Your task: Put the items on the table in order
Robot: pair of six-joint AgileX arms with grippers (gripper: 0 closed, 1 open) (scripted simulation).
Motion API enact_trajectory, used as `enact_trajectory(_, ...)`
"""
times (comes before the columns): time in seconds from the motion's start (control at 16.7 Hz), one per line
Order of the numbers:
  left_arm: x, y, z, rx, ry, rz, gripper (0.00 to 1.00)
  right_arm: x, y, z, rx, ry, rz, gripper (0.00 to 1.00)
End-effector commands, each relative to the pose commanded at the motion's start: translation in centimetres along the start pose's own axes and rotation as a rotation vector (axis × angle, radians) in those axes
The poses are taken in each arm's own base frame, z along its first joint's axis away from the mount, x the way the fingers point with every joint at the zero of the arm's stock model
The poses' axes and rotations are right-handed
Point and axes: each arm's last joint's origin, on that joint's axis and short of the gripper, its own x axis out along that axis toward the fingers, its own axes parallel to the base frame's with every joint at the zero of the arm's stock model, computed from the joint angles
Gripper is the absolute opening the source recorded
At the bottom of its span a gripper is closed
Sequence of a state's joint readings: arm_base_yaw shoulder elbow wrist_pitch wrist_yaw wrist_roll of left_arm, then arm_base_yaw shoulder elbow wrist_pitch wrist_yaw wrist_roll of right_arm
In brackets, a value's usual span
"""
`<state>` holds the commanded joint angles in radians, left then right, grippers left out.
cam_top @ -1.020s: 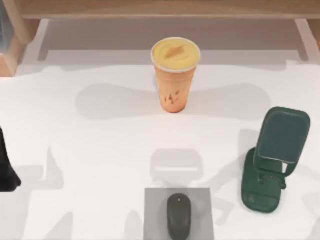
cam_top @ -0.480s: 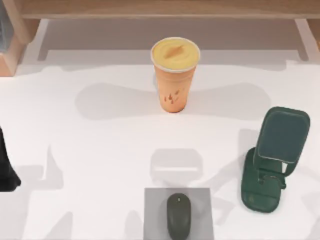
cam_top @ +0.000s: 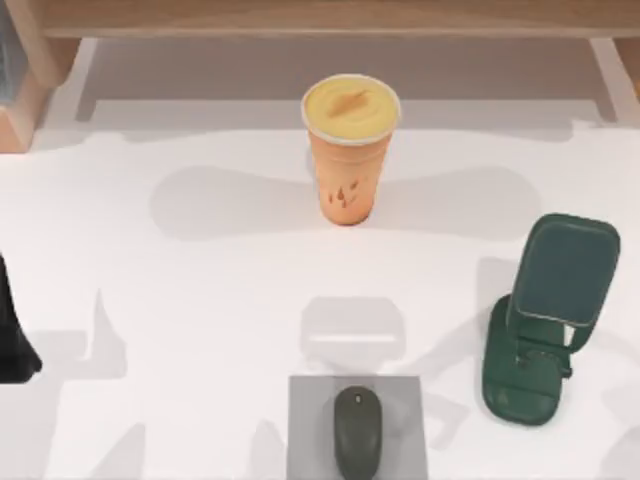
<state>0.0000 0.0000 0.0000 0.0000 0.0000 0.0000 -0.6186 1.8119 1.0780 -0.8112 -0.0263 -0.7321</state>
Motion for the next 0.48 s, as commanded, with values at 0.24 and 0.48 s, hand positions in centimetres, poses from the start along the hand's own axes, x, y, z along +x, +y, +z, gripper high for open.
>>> enact_trajectory(0.24,0.0,0.0,0.0,0.0,0.0,0.0,1.0,-0.7,0.0,0.0,0.0,-0.002,-0.003,0.0)
enact_trajectory(0.48,0.0,0.0,0.0,0.0,0.0,0.0,1.0,-1.5,0.6,0.7,0.002,-0.003,-0.042,0.0)
